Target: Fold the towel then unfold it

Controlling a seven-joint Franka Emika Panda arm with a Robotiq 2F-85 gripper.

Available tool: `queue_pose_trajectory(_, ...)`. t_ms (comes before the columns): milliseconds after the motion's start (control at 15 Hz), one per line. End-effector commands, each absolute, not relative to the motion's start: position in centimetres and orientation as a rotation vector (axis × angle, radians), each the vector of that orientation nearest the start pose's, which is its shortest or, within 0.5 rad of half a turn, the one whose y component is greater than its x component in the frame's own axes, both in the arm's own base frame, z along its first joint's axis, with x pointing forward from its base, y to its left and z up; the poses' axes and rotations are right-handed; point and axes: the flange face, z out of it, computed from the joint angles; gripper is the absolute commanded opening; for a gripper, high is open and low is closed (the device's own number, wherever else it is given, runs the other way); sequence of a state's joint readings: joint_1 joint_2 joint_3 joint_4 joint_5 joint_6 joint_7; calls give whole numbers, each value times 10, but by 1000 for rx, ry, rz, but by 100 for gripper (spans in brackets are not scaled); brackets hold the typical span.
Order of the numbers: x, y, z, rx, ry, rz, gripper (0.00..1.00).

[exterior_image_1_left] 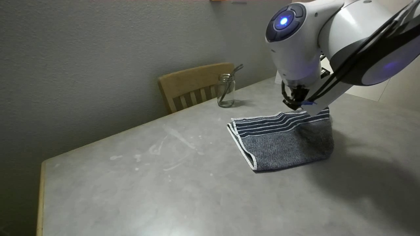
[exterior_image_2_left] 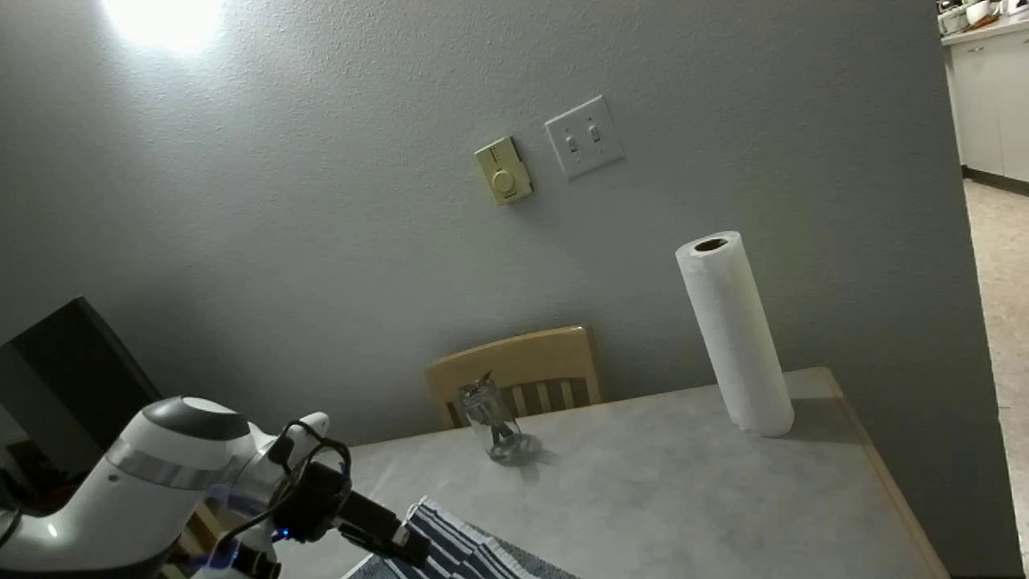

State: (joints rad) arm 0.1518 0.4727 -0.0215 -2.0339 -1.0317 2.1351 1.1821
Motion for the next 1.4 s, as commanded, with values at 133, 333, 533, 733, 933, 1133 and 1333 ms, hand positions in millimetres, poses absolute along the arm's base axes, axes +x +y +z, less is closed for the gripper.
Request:
queue_pose_trajectory(133, 588, 118, 201, 2395, -266, 291, 100)
queue_pose_trajectory(333, 588, 146, 205, 2389, -368, 208, 100)
queue_pose_trajectory(533, 588, 164, 215, 2298, -475, 112, 100)
queue_pose_trajectory(733, 593, 188, 219, 2282, -508, 39, 100)
queue_pose_trajectory(933, 598, 212, 218, 2375, -514, -54, 100)
queue_pose_trajectory(1133, 594, 213, 218, 2365, -519, -3, 100)
queue_pose_trajectory(1333, 596, 213, 217, 2367, -521, -7, 100)
